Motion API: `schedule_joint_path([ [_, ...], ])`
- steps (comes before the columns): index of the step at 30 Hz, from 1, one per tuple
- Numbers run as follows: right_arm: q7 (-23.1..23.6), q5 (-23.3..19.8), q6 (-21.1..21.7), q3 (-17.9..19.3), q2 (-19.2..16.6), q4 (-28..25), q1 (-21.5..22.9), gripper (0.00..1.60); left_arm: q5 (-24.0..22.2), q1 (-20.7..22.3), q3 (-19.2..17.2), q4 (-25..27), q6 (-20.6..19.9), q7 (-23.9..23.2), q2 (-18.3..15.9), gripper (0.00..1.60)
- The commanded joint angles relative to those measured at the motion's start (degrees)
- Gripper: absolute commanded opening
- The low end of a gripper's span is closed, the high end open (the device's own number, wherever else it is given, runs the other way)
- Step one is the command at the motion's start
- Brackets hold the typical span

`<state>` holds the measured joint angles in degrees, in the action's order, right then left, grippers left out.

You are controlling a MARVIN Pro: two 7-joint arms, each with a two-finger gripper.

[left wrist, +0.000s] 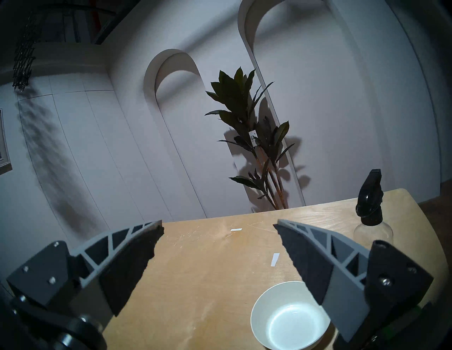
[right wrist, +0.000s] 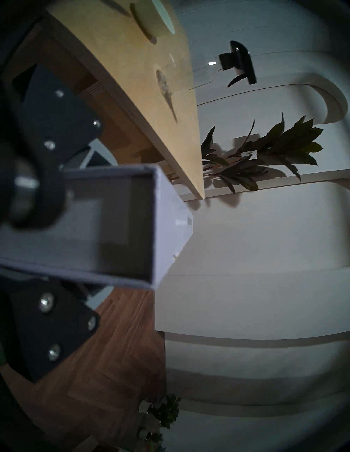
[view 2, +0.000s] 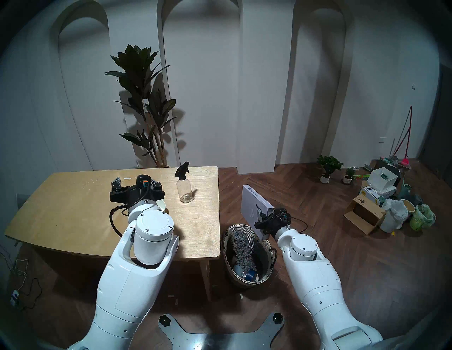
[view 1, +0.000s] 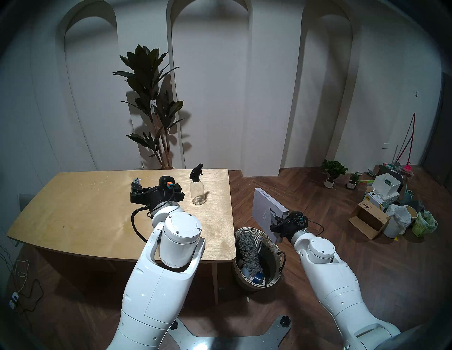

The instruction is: Load the items into the basket from the rear

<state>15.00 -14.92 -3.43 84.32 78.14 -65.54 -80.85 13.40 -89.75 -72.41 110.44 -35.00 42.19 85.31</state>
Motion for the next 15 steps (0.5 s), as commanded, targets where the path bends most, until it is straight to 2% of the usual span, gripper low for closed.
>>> schedule_joint_path([
  [1,-2.4,3.5,-5.9,-1.6,2.0,6.5,6.7,0.0,0.5,0.8,1.2,1.2,0.0,1.1,1.5,1.6],
  [8,-5.1,6.8,-10.8,-3.3,3.1,15.2,10.2,0.0,0.7,1.1,2.3,0.6,-0.5,1.9,2.1,1.6],
  [11,-7.6,8.9,-13.2,-4.3,4.0,20.2,12.1,0.0,0.1,1.5,2.4,0.3,-0.1,2.1,2.9,1.6],
  [15,-9.2,10.0,-14.8,-4.9,4.7,23.5,13.5,0.0,0.1,2.1,2.5,-0.4,-0.1,2.1,3.1,1.6],
])
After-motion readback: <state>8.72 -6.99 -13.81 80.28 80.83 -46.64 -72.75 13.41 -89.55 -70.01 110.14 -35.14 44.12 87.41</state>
